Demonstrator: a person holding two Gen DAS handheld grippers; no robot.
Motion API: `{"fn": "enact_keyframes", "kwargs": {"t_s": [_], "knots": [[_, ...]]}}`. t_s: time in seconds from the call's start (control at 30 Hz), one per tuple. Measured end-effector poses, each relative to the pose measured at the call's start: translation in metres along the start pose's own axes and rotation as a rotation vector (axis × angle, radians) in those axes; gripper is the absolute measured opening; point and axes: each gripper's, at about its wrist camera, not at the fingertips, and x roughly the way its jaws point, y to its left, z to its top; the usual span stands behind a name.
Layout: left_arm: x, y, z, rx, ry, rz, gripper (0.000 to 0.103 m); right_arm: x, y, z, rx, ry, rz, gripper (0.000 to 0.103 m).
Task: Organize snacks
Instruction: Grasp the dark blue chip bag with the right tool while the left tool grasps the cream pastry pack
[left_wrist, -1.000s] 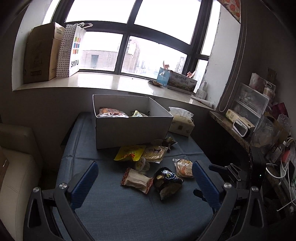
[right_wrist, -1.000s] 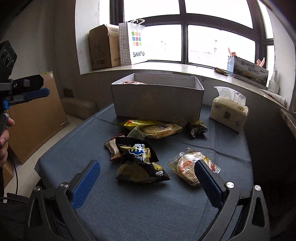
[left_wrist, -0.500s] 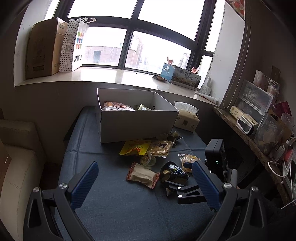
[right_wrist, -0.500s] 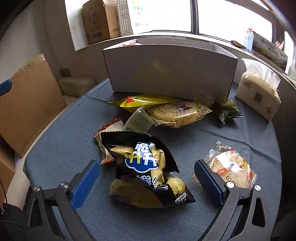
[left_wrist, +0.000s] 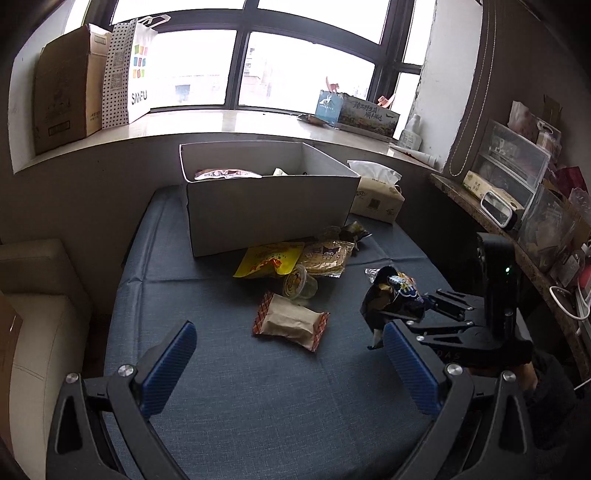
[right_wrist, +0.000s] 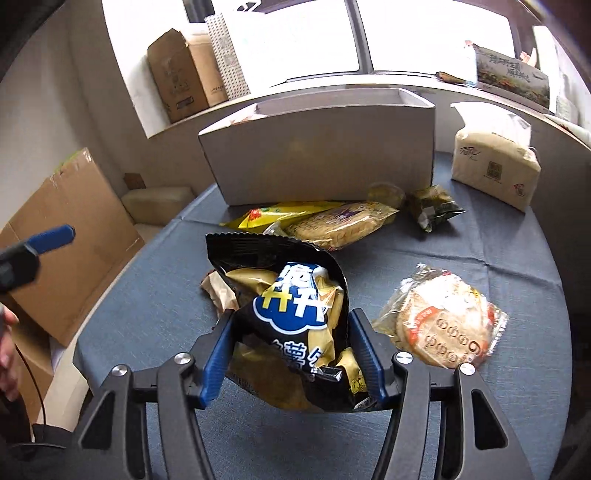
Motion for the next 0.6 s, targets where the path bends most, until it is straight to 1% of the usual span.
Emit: {"fn": "enact_keyframes", "kwargs": {"t_s": [0.03, 0.17, 0.27, 0.4, 0.5, 0.6], "knots": [[0.008, -0.003, -0.002, 0.020, 0.019, 0.009, 0.103, -0.009, -0.006, 0.000, 0.025, -0.022, 0.005, 0.065], [0.045, -0.015, -0.007, 0.094, 0.073, -0.016, 0.103, -0.041, -0.023, -0.005, 0.092, -0.085, -0.009, 0.065], [0.076, -0.023, -0.007, 0.153, 0.119, -0.012, 0.103, -0.055, -0.034, -0.011, 0.137, -0.111, -0.013, 0.065], [0.118, -0.023, -0.004, 0.191, 0.195, 0.022, 0.103, -0.063, -0.044, -0.018, 0.180, -0.121, -0.011, 0.065], [0.142, -0.021, -0.003, 0.199, 0.231, 0.044, 0.103, -0.064, -0.045, -0.023, 0.177, -0.119, -0.003, 0.065], [0.160, -0.020, -0.004, 0.207, 0.259, 0.089, 0.103, -0.065, -0.044, -0.026, 0.160, -0.122, 0.002, 0.065]]}}
